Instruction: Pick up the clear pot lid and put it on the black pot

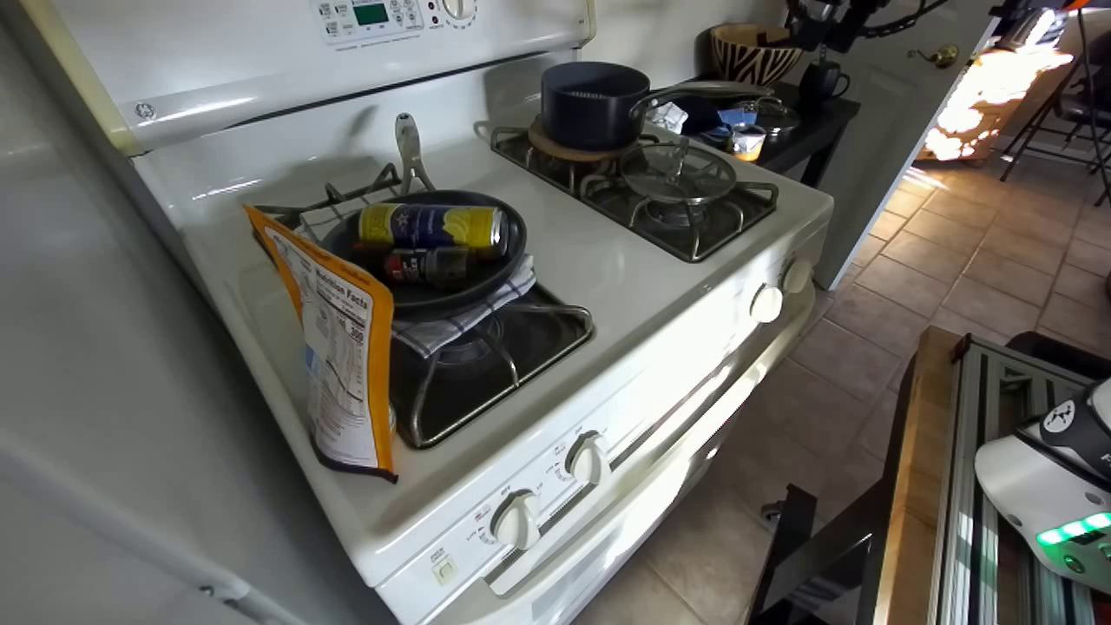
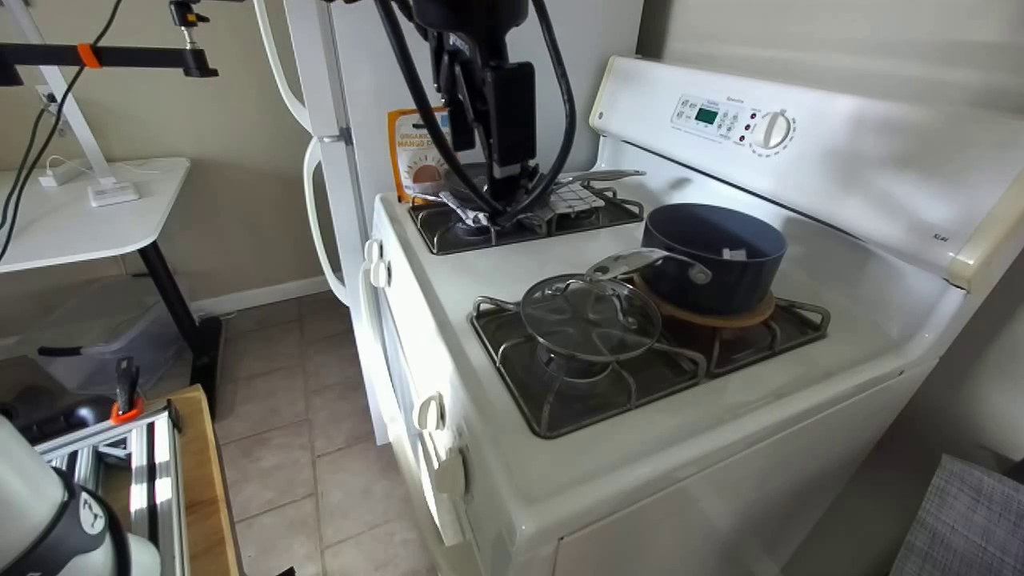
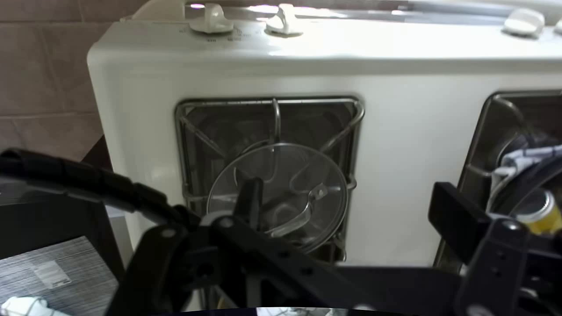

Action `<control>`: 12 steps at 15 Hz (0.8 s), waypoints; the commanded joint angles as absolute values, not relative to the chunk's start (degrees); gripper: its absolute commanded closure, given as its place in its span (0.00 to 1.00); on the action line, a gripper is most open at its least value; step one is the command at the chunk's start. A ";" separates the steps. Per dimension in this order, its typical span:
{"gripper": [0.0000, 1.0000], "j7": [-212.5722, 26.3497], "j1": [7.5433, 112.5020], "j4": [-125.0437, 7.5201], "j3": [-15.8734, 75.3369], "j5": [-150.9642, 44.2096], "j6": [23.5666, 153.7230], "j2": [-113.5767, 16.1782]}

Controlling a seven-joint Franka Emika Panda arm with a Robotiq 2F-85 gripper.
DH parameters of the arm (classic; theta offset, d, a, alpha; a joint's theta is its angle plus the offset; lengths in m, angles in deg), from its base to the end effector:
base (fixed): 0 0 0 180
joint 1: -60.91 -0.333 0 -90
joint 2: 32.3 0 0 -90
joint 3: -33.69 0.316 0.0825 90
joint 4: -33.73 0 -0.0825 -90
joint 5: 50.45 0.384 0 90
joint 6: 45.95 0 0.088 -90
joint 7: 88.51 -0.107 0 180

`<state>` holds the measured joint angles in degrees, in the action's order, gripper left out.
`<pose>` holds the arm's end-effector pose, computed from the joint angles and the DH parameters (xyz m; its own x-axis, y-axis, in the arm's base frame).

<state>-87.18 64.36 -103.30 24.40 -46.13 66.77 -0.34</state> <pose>0.3875 -0.0898 0.5278 0.9691 -0.2117 0.1269 -0.1915 -0.9692 -0.1547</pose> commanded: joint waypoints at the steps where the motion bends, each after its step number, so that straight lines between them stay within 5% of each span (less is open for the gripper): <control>1: 0.00 -97.64 66.85 -101.46 28.17 -44.84 74.86 -6.03; 7: 0.00 -117.70 71.51 -102.92 34.40 -52.24 94.69 -15.51; 12: 0.00 -120.45 70.97 -102.60 34.51 -54.70 92.82 -16.56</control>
<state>-120.52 71.23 -102.72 34.80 -54.67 92.99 -16.56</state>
